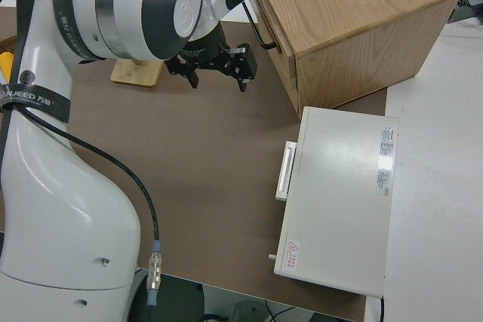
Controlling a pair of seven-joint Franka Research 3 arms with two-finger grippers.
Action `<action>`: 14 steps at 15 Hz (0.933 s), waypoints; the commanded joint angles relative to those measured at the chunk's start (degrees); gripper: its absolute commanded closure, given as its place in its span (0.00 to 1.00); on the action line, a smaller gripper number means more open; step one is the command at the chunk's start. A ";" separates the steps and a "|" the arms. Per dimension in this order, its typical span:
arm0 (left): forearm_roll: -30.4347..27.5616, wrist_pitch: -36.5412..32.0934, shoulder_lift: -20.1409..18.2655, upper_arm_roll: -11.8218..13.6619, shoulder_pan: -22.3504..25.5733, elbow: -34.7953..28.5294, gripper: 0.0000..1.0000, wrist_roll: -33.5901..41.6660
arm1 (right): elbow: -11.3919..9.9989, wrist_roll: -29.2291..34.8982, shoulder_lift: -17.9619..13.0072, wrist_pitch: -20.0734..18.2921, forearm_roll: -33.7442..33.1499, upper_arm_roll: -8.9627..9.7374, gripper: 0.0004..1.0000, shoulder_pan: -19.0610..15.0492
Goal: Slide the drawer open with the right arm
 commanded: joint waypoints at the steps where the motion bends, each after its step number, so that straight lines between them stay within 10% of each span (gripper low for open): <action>1: 0.78 0.05 0.69 0.93 -0.99 1.12 0.00 0.37 | 0.92 -0.25 0.33 -1.13 -1.26 0.27 0.02 -0.59; 14: 0.78 0.05 0.69 0.93 -0.99 1.12 0.00 0.37 | 1.54 -4.64 4.37 6.51 -28.23 5.63 0.02 5.91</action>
